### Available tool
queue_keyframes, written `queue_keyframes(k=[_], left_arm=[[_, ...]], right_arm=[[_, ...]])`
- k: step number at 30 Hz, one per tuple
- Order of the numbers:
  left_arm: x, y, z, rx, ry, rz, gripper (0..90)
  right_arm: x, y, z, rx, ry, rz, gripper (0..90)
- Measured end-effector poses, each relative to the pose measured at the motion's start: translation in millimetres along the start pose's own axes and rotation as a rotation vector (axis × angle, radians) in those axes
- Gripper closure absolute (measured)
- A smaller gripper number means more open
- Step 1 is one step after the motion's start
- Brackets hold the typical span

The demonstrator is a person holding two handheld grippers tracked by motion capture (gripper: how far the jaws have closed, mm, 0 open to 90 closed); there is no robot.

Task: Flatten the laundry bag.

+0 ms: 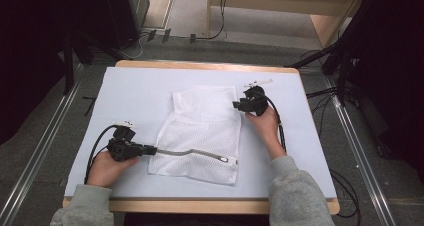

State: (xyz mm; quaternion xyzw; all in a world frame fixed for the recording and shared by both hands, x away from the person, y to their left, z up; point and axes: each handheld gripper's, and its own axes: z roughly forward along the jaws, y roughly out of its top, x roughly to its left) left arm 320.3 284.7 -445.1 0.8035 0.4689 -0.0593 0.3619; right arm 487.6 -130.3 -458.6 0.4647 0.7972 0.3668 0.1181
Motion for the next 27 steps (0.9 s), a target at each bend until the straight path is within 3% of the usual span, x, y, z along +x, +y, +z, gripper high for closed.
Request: queue_keyframes(k=[3, 4, 5, 6, 9, 12, 17, 21, 23, 24, 27], left_arm=[[-1.9, -4.3, -0.2, 0.002, 0.003, 0.003, 85.5], [-2.9, -5.6, 0.0, 0.002, 0.003, -0.001, 85.4], [-3.2, -6.9, -0.1, 0.001, 0.001, -0.001, 85.4], [-3.6, -7.8, -0.4, 0.005, 0.006, 0.0, 85.3], [-3.7, -8.9, -1.9, -0.003, 0.01, -0.001, 85.3], [-1.4, -8.8, -5.5, -0.02, 0.03, -0.013, 85.5], [-2.9, -10.1, -9.9, -0.024, 0.012, -0.023, 86.1], [-7.8, -13.9, -4.7, 0.01, 0.008, -0.004, 83.6], [-7.1, -12.9, -5.3, 0.004, -0.016, -0.01, 73.0], [-6.7, -11.9, -7.5, -0.013, -0.022, -0.01, 70.7], [-7.4, -7.5, -17.9, -0.067, 0.001, 0.019, 64.2]], right_arm=[[-1.4, 2.8, 6.4, 0.004, -0.003, 0.001, 64.2], [-1.7, 2.8, 11.7, 0.001, -0.009, -0.001, 70.7], [-1.7, 2.8, 11.7, 0.001, -0.009, -0.001, 70.7], [-1.3, 1.8, 16.8, 0.021, -0.013, 0.001, 82.1], [0.2, 2.1, 16.6, 0.029, -0.02, -0.015, 90.0], [-2.1, 2.7, 10.4, 0.026, -0.034, -0.016, 90.0], [-12.6, -1.5, -4.9, 0.033, -0.041, 0.0, 90.0], [-17.7, -6.9, -10.2, 0.033, -0.025, 0.02, 89.9], [-18.3, -10.3, -6.3, 0.039, -0.021, 0.02, 84.7], [-17.2, -10.2, -6.2, 0.039, -0.025, 0.018, 77.6], [-14.4, -9.0, -10.7, 0.031, -0.02, 0.01, 74.0]])
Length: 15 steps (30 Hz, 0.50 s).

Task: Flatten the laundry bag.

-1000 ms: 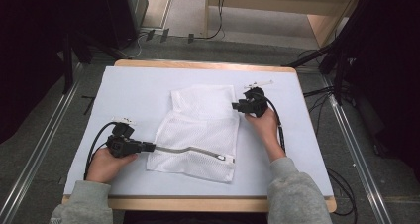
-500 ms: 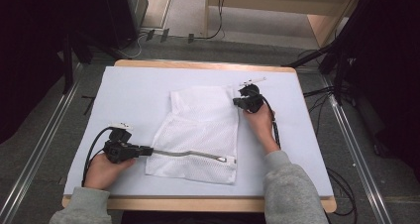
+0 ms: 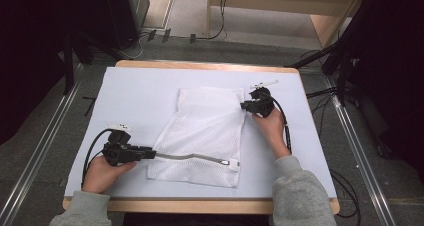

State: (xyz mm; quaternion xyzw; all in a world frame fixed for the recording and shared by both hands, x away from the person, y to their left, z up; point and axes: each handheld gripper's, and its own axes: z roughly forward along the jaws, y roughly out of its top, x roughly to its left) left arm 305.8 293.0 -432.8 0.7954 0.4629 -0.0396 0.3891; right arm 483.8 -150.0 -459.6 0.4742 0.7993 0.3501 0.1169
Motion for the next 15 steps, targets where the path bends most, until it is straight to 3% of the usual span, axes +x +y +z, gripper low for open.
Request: queue_keyframes(k=[2, 5, 7, 12, 15], left_arm=[[1.7, 5.2, -6.1, -0.042, 0.008, -0.002, 62.1], [7.5, 20.4, -7.9, -0.037, 0.041, -0.001, 63.5], [10.5, 29.5, -6.6, -0.048, 0.037, 0.002, 65.0], [20.3, 56.9, 10.2, -0.017, 0.069, 0.023, 65.7], [27.0, 72.9, 22.6, -0.013, 0.057, 0.021, 65.4]], right_arm=[[3.4, 1.3, -7.7, -0.02, 0.004, -0.018, 71.4], [10.5, -0.3, -19.6, -0.05, 0.015, -0.039, 71.3], [17.5, -4.9, -27.8, -0.052, 0.027, -0.055, 71.3], [28.2, -19.2, -36.4, -0.04, 0.047, -0.075, 71.2], [32.0, -24.3, -39.6, -0.031, 0.052, -0.079, 71.0]])
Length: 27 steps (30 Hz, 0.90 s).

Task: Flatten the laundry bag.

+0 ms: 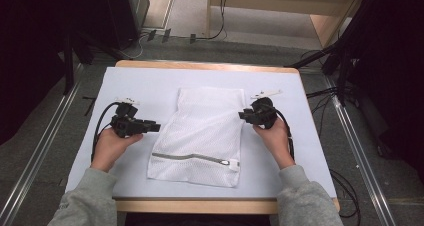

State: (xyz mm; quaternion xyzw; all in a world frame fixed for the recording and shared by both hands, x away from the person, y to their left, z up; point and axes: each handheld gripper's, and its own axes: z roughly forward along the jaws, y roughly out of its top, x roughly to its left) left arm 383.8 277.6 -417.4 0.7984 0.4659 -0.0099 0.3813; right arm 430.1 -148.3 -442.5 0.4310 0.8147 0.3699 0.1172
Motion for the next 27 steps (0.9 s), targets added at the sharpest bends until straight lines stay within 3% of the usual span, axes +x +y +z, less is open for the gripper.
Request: queue_keyframes(k=[8, 14, 18, 22, 25, 27], left_arm=[[9.5, 32.4, 31.3, 0.014, 0.006, 0.023, 64.9], [14.3, 46.8, 52.1, 0.025, 0.016, 0.035, 62.9], [18.7, 49.8, 65.8, 0.04, 0.004, 0.015, 63.1], [21.2, 48.9, 78.0, 0.066, -0.031, -0.013, 72.0], [20.9, 47.6, 84.3, 0.078, -0.016, 0.01, 85.7], [21.7, 47.6, 83.7, 0.074, -0.012, 0.001, 89.2]], right_arm=[[16.8, -16.9, -12.2, -0.004, 0.025, -0.027, 70.1], [20.4, -23.0, -15.5, -0.011, 0.024, -0.031, 69.4], [23.7, -27.9, -15.0, -0.007, 0.024, -0.026, 68.3], [26.8, -32.8, -10.6, 0.008, 0.024, -0.032, 66.4], [29.1, -35.2, -7.3, 0.02, 0.029, -0.029, 65.0], [31.3, -35.7, -5.3, 0.023, 0.033, -0.034, 64.1]])
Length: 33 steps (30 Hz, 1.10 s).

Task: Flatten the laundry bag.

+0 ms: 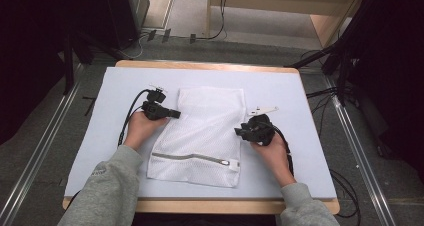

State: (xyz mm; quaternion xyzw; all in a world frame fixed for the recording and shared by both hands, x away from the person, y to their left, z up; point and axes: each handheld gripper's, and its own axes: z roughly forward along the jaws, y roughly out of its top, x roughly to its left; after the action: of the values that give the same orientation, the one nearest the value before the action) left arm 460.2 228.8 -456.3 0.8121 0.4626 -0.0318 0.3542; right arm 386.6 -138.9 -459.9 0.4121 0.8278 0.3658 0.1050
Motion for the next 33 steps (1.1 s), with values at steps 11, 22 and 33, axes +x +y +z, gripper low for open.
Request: queue_keyframes(k=[11, 22, 33], left_arm=[[5.0, -10.0, -35.4, -0.073, 0.04, -0.028, 90.0], [2.9, -17.6, -46.8, -0.109, 0.008, -0.055, 89.2], [8.0, -15.4, -47.0, -0.124, 0.004, -0.061, 70.7]], right_arm=[[8.5, 0.4, 14.3, 0.048, -0.018, -0.051, 67.1], [10.6, 4.6, 17.6, 0.061, 0.004, -0.038, 90.0], [-7.2, 1.8, -11.7, 0.052, 0.002, 0.0, 90.0]])
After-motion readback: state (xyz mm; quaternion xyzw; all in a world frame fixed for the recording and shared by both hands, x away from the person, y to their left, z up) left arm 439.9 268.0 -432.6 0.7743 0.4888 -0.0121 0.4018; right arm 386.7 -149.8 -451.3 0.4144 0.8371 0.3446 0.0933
